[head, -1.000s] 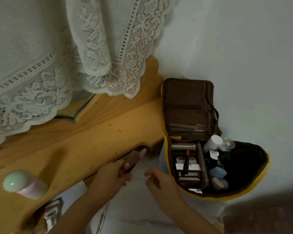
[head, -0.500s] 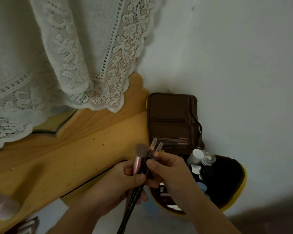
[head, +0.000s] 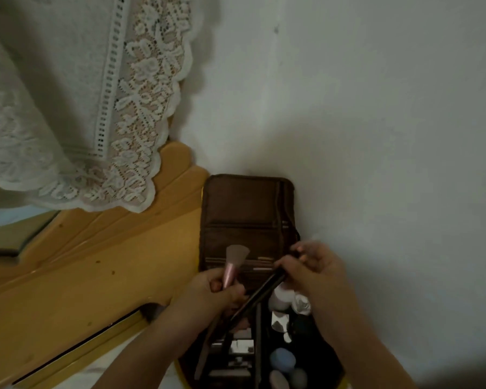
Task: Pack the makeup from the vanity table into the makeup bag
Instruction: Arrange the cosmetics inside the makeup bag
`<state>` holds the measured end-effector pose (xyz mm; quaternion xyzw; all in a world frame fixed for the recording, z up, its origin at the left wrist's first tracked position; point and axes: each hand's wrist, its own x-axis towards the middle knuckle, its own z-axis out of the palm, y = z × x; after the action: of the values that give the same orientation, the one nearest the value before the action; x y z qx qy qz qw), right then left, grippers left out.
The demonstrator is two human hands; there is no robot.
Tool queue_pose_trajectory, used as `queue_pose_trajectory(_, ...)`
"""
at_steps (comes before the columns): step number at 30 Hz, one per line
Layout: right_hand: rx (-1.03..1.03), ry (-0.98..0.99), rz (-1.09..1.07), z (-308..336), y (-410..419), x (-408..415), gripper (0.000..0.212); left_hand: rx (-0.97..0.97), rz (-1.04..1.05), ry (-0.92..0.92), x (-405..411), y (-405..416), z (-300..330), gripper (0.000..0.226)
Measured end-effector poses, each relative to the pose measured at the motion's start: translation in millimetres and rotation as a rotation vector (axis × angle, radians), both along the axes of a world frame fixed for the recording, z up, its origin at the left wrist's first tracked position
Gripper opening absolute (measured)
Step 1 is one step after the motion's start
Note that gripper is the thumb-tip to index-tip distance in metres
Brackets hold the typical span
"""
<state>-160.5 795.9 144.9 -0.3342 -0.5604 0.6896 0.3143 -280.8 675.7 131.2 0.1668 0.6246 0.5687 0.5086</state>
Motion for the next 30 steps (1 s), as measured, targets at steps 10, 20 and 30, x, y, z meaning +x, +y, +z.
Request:
queue_pose_trajectory(10,0.315,0.065,-0.546,-3,100,6,0.030,-0.030,0.241,-0.045,-13,46,-25,0.009)
queue_pose_trajectory(20,0.184,0.149,-0.259,-11,103,-20,0.030,0.057,0.353,0.089,-15,68,-29,0.013)
queue_pose_trajectory(30,0.052,-0.007,0.005,-14,101,-36,0.026,-0.007,0.296,0.024,-7,78,-34,0.010)
